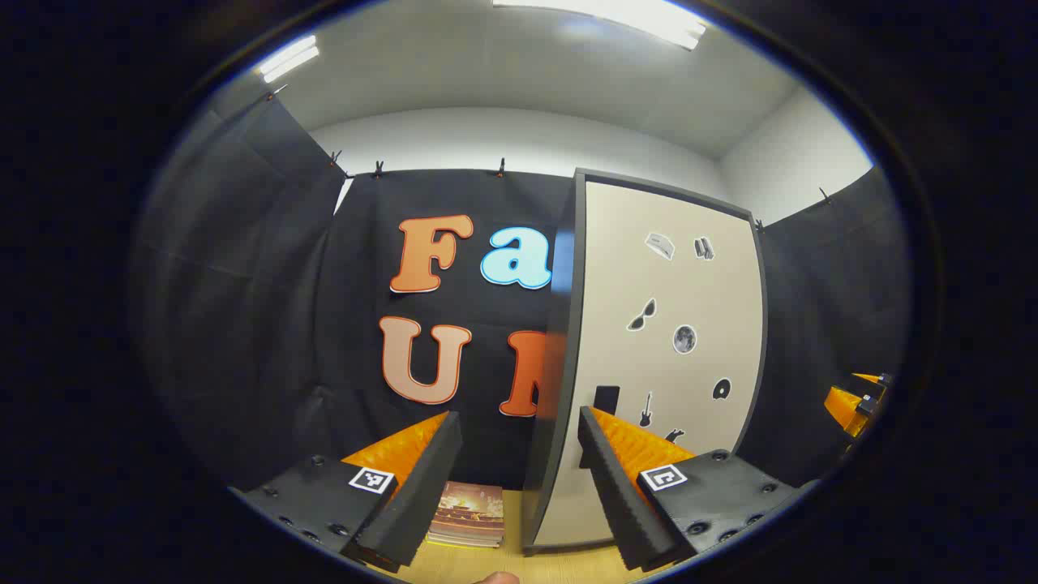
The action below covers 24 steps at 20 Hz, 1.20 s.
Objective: Open the cabinet door with the right hand, grasp the bottle in the cabinet with the left hand and place it on the coaster, then close the cabinet door with the right hand.
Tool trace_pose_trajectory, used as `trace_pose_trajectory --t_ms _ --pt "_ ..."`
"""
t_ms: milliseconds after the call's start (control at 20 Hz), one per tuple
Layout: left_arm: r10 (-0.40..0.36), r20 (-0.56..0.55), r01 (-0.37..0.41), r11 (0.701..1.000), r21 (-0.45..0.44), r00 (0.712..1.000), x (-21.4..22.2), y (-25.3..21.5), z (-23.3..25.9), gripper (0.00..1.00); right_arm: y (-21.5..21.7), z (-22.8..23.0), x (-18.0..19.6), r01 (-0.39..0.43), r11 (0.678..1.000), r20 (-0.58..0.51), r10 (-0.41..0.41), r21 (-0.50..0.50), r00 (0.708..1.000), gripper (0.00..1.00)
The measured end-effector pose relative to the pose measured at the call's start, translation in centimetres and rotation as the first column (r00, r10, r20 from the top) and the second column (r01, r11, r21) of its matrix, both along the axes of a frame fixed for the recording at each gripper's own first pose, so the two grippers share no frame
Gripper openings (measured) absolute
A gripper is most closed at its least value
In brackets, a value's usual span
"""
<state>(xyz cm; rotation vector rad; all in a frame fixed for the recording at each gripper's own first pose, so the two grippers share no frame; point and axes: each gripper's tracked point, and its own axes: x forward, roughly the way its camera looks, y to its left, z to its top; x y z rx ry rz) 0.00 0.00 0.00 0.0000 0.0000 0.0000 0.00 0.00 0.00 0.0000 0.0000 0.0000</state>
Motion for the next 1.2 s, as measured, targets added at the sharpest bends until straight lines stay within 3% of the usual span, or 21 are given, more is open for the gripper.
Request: trace_pose_trajectory --t_ms 250,750,1200 --pt "0.009 0.013 -0.009 0.999 -0.039 1.000 -0.1 0.2 0.4 0.95 -0.2 -0.2 0.1 0.020 1.000 -0.012 -0.020 -0.015 1.000 0.95" --pt "-0.007 0.027 0.007 1.000 -0.027 1.000 -0.4 0.3 1.7 0.93 -1.2 -0.3 -0.5 0.055 0.998 -0.044 -0.054 0.014 0.998 0.95" --pt "-0.006 0.062 0.002 0.998 0.061 0.998 -1.9 1.1 3.0 0.94 3.3 -1.5 0.0 -0.025 1.000 -0.079 0.026 0.011 0.997 0.95"
